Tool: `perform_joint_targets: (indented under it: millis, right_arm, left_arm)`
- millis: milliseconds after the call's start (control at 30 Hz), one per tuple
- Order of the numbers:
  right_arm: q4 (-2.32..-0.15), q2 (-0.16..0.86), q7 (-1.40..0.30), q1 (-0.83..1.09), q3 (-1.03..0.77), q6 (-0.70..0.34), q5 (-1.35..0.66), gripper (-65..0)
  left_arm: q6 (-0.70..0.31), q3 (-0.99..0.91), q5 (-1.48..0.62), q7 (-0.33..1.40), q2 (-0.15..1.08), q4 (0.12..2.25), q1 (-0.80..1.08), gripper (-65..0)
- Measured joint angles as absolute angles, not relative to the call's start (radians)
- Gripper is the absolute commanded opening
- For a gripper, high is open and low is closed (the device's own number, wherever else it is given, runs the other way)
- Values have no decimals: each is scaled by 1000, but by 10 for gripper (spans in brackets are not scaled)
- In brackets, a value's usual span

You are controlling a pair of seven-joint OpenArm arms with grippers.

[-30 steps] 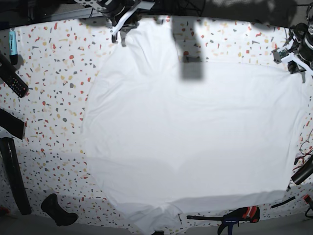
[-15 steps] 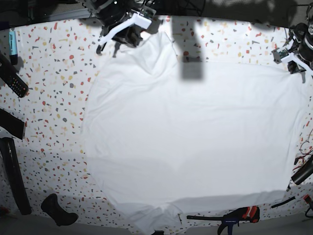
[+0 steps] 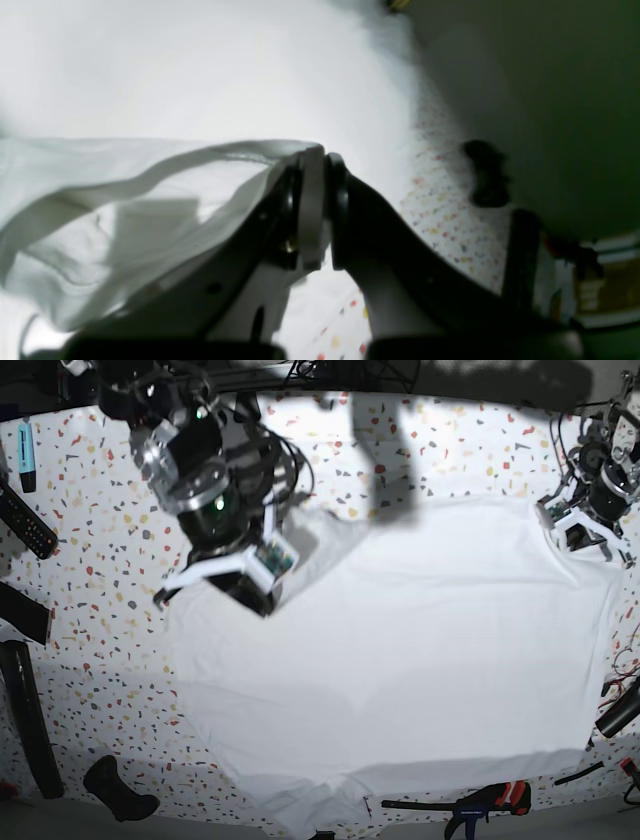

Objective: Fold the T-shirt properly
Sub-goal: 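Grasp the shirt's shoulder corners with both grippers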

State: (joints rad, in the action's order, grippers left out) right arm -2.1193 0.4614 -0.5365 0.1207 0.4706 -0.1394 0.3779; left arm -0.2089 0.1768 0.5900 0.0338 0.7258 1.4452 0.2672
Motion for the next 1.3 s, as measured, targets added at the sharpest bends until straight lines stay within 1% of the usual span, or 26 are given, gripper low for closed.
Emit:
perform_joint_targets:
  millis: [167, 300, 567, 667, 800, 1067, 1200, 1300]
  right_arm:
    - [-2107, 417, -534, 63, 411, -140, 344, -650]
    - [-2090, 416, -537, 67, 410, -142, 345, -650]
    - [-2088, 416, -540, 91, 410, -142, 345, -650]
    - [-2088, 416, -573, 103, 410, -141, 345, -650]
    - [-2088, 422, -651, 114, 410, -141, 344, -650]
    - [-2088, 454, -637, 113, 410, -141, 337, -650]
    - [-2068, 454, -625, 81, 411, -141, 203, -650]
    - [-2006, 440, -625, 39, 411, -141, 186, -650]
  left_arm:
    - [-210, 177, 558, 40, 687, 1443, 210, -650]
    - [-209, 177, 458, 69, 686, 1443, 179, -650]
    - [-209, 177, 333, 94, 686, 1443, 161, -650]
    - [-209, 177, 292, 93, 686, 1443, 161, -650]
    - [-209, 177, 290, 64, 686, 1443, 160, -650]
    - [-209, 177, 290, 52, 686, 1443, 159, -650]
    - [-210, 177, 290, 56, 686, 1443, 148, -650]
    - [-209, 177, 286, 103, 686, 1442, 123, -650]
